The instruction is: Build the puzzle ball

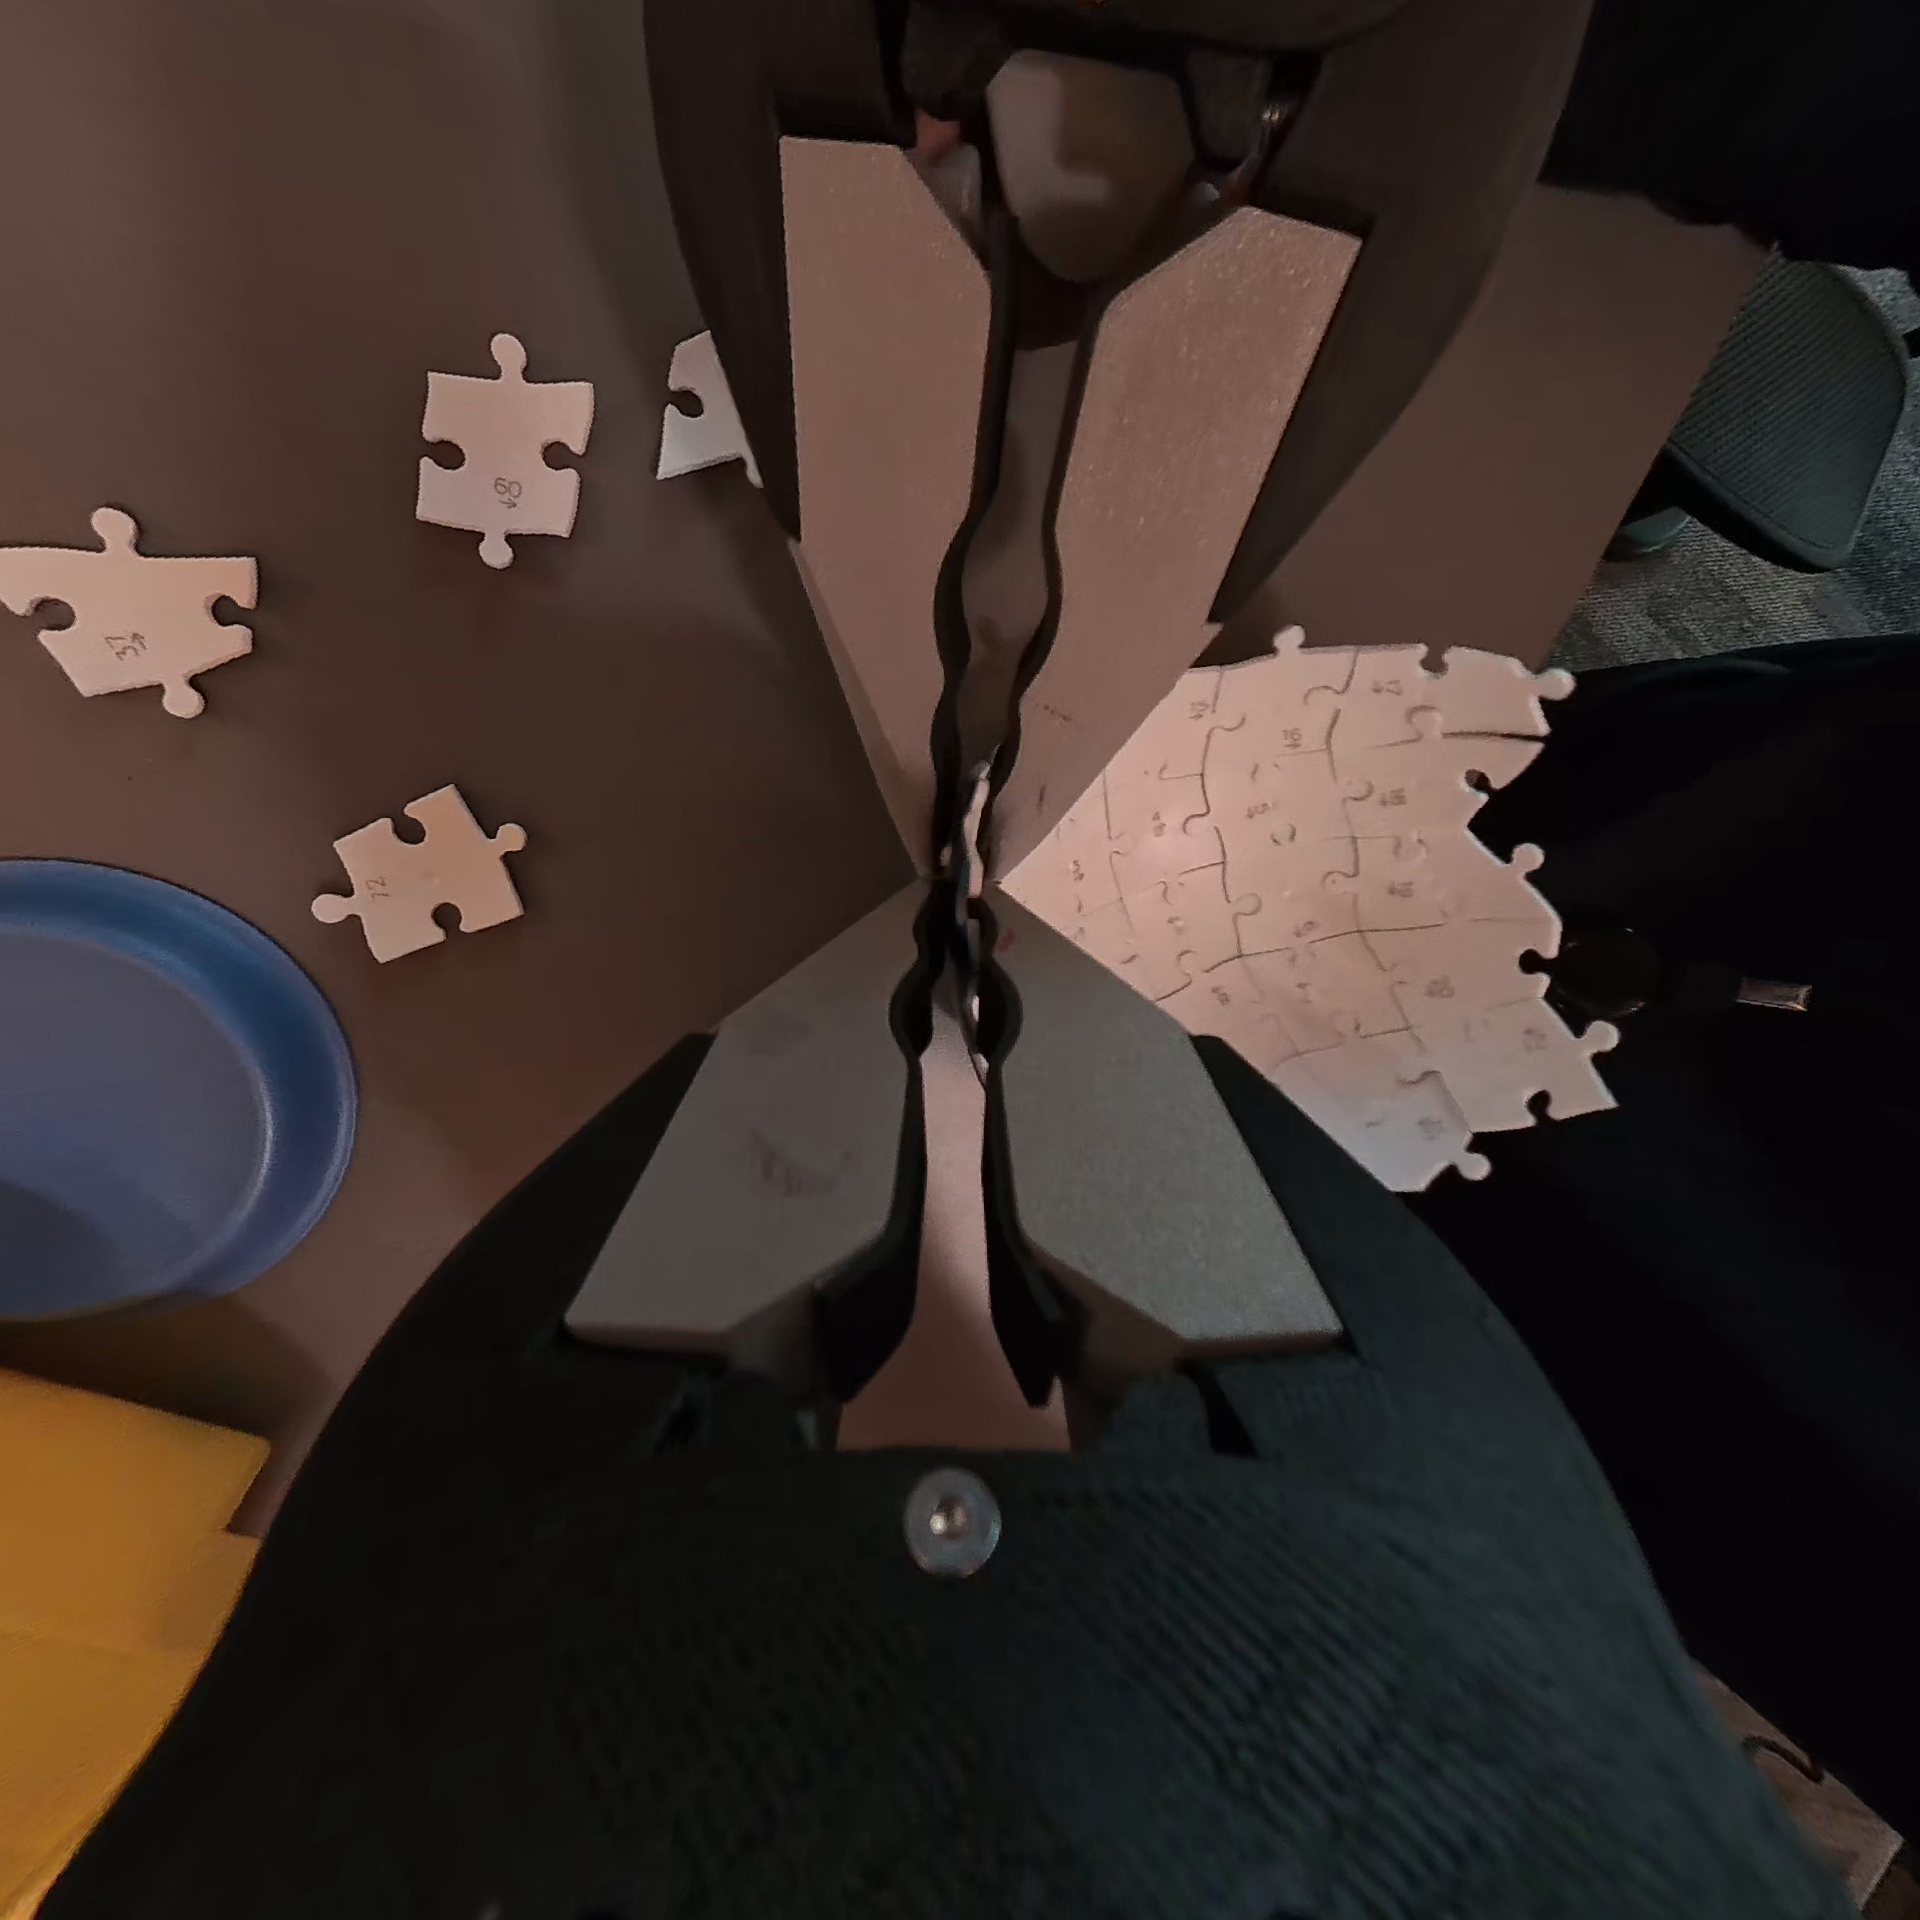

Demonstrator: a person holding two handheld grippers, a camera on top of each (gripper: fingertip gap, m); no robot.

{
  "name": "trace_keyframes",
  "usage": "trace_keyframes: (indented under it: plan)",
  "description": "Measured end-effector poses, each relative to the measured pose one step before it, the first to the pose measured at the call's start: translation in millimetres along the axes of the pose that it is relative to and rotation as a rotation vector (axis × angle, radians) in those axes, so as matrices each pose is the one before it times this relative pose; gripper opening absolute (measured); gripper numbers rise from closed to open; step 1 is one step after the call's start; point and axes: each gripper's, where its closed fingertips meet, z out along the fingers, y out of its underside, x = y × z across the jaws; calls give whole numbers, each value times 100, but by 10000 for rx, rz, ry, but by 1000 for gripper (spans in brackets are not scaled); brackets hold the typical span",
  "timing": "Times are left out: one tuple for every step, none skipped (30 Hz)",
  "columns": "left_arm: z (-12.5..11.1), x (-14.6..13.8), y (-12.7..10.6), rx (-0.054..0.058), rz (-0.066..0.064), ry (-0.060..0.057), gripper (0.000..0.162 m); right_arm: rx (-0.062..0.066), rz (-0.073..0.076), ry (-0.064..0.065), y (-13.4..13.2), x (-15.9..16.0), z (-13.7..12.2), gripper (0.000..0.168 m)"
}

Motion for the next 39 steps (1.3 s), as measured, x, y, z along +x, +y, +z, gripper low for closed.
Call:
trace_keyframes:
  plan:
    - [-84,51,-68,50,-4,19,1,47,10,-19,-64,-31,-86,1]
    - [-93,-13,-65,34,8,-32,1,69,51,17,-100,46,-79,1]
    - [-100,-100,-62,28,9,-84,1,72,83,32,-91,99,-54,1]
    - [-95,-83,-38,21,-2,-60,1,15,58,-1,-36,27,-29,1]
    - [-41,62,77,-61,-20,38,2,-79,-25,15,79,-31,38,1]
    - [0,21,192,-128,-1,-2,2,-113,-76,110,133,50,74,1]
    - [10,-154,143,-83,25,-133,2,-72,-76,163,77,132,68,1]
    - [10,-130,142,-75,39,-140,3,-42,-37,119,53,100,65,1]
    - [-7,-82,148,-68,27,-99,3,-13,-28,78,-4,49,64,1]
    - [-31,-17,80,-28,13,-55,3,-19,-63,67,0,15,32,1]
    - [-24,-2,21,13,2,-14,3,-33,-113,83,-9,5,3,1]
    - [3,0,3,20,-22,18,3,-47,-140,119,12,26,5,0]
    - [17,-18,30,8,-32,20,3,-47,-96,118,23,37,19,1]
    - [38,-54,8,8,-22,-4,3,-44,-2,75,35,45,29,1]
    - [46,-69,18,1,-15,-16,3,-26,62,10,44,21,22,1]
    - [33,-6,0,0,-12,24,3,2,92,-60,34,-18,2,1]
    - [5,15,-32,12,-10,34,3,38,86,-65,0,-23,-14,1]
    - [-5,25,-34,11,-6,41,3,60,61,-55,-28,-28,-5,1]
    - [-24,22,-6,7,7,35,3,73,121,-67,-45,-4,14,1]
    - [-26,-51,-23,16,7,-19,3,96,251,-65,-68,91,-7,1]
    - [-43,-229,-81,56,22,-142,2,120,292,-85,-109,120,-26,1]
    - [-38,-83,-34,27,52,-67,1,75,314,-228,-50,-63,-31,1]
    - [-22,184,-17,7,16,93,1,41,277,-250,-18,-106,-59,1]
    - [-43,42,-64,32,14,-10,0,78,171,-140,-48,-31,-47,1]
    - [-39,17,-31,13,35,-47,0,59,124,-102,-37,-48,-21,1]
    - [-14,82,11,-17,6,15,1,-8,65,-64,-5,-46,2,1]
    - [10,-26,19,-24,10,-43,1,-31,-22,54,14,44,25,1]
    - [28,-52,44,-40,11,-53,0,-52,-23,71,28,33,43,1]
    - [25,-9,46,-48,1,-24,1,-60,-21,38,35,3,26,1]
    - [42,-8,23,-34,18,-37,1,-58,-50,35,48,-16,12,1]
    - [55,5,2,-19,36,-67,1,-68,-48,43,90,-16,-11,1]
    - [69,-16,-4,-19,33,-95,1,-79,-39,62,89,1,-13,1]
    - [90,-40,-8,-17,34,-107,2,-68,-19,52,90,-3,7,1]
    - [73,17,21,-35,37,-59,2,-23,-13,19,62,-22,21,1]
    - [27,29,24,-28,43,-40,2,36,38,-12,19,-18,22,1]
    - [-3,19,10,-5,14,-37,2,69,117,-59,-30,-29,21,1]
    - [-45,84,5,11,-10,11,2,56,141,-100,-21,-65,-11,1]
    - [-60,77,-23,24,-5,-11,2,28,78,-72,-15,-54,-22,2]
    - [-86,77,-21,22,32,-30,1,-55,16,-19,70,-28,-18,2]
